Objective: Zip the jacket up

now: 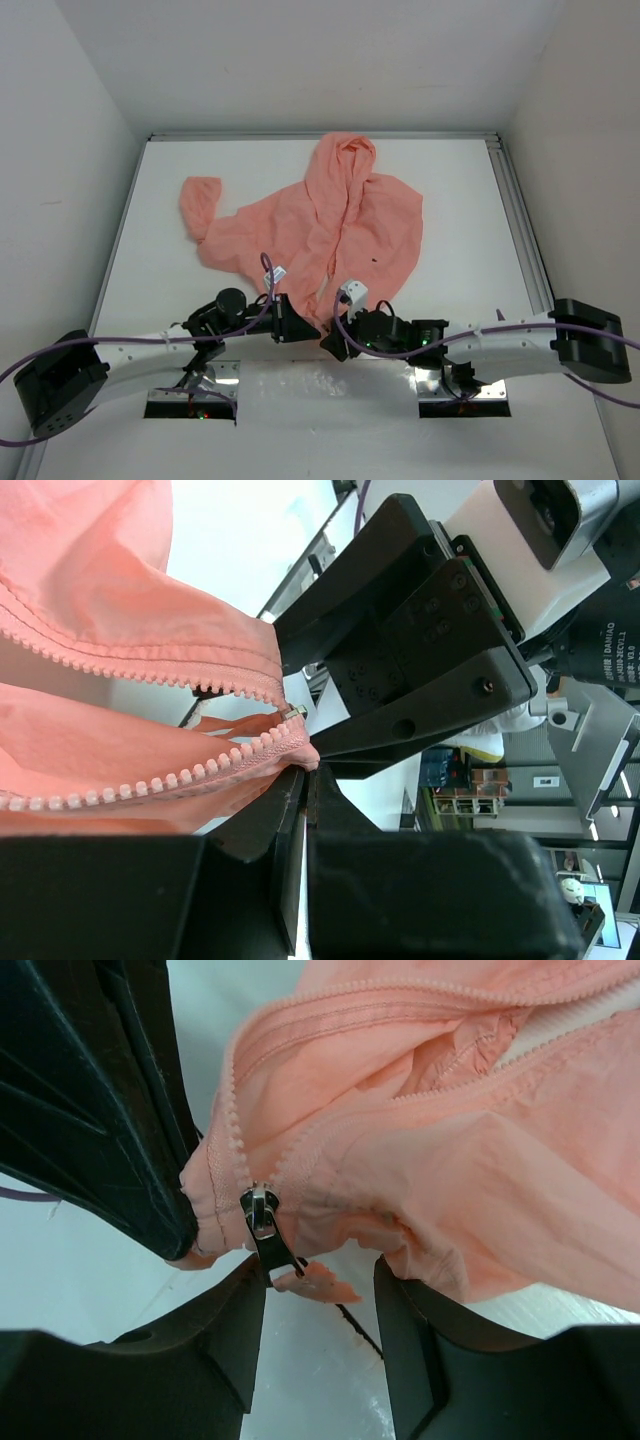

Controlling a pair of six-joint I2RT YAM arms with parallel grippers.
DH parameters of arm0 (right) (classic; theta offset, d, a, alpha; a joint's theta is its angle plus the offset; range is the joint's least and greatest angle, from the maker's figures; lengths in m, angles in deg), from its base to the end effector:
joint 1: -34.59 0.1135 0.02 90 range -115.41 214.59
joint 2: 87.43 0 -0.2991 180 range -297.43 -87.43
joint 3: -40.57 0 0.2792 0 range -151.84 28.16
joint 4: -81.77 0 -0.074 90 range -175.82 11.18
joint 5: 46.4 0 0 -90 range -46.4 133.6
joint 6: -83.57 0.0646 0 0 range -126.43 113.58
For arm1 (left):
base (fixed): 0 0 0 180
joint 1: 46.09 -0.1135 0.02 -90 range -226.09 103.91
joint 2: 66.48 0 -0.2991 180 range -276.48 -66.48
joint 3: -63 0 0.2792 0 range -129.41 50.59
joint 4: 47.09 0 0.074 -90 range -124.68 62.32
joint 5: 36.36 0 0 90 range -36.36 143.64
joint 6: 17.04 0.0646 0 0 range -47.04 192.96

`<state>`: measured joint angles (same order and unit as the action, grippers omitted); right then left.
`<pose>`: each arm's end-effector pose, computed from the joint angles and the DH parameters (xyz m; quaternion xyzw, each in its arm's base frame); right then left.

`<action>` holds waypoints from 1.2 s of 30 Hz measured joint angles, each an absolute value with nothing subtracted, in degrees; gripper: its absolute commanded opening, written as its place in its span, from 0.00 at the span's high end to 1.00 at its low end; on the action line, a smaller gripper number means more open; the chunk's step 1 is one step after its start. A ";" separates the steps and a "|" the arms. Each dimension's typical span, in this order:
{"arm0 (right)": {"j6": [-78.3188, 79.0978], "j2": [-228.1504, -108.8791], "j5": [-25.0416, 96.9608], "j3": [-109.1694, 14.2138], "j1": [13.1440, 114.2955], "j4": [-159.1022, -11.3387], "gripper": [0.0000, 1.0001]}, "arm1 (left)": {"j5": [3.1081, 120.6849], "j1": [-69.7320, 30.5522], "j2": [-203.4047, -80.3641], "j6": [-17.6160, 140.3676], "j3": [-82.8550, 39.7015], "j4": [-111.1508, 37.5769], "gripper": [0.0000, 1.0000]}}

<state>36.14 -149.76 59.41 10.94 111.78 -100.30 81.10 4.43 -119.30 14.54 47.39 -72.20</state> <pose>0.0689 0.2235 0.1582 -0.1910 0.8418 0.3643 0.3495 0.0978 -0.1656 0.1554 0.0968 0.7640 -0.6042 0.2047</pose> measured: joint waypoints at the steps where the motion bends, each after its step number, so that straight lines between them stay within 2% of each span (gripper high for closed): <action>1: 36.01 -150.11 59.68 11.10 111.96 -101.15 0.53 | 81.10 4.43 -119.30 14.54 47.39 -72.20 1.00; 4: 35.57 -151.18 60.40 11.53 112.04 -103.71 0.54 | 81.10 4.43 -119.30 14.39 47.39 -72.18 1.00; 5: 35.53 -151.40 60.66 11.56 112.04 -104.12 0.61 | 81.12 4.43 -119.27 14.37 47.39 -72.18 1.00; 7: 35.09 -151.84 61.21 11.64 112.04 -105.15 0.86 | 81.21 4.43 -119.16 14.37 47.39 -71.96 1.00; 8: 34.81 -151.90 61.34 11.64 112.06 -105.34 0.91 | 81.21 4.43 -118.97 14.39 47.39 -71.68 1.00; 9: 34.96 -151.86 61.45 11.64 112.09 -105.34 1.00 | 81.10 4.43 -118.60 14.39 47.39 -71.30 1.00; 15: 35.86 -147.07 61.25 9.92 112.37 -96.86 1.00 | 79.66 4.43 -116.32 16.42 47.37 -66.63 1.00; 19: 35.79 -146.33 59.41 1.46 112.41 -84.97 1.00 | 77.34 4.43 -116.13 20.23 44.99 -59.15 1.00; 27: 31.84 -155.44 58.85 -15.13 112.33 -67.16 1.00 | 75.96 4.91 -115.12 26.37 41.18 -53.93 1.00; 36: 27.86 -163.35 50.10 -24.18 106.01 -59.60 1.00 | 74.85 4.98 -110.75 30.02 41.27 -47.74 1.00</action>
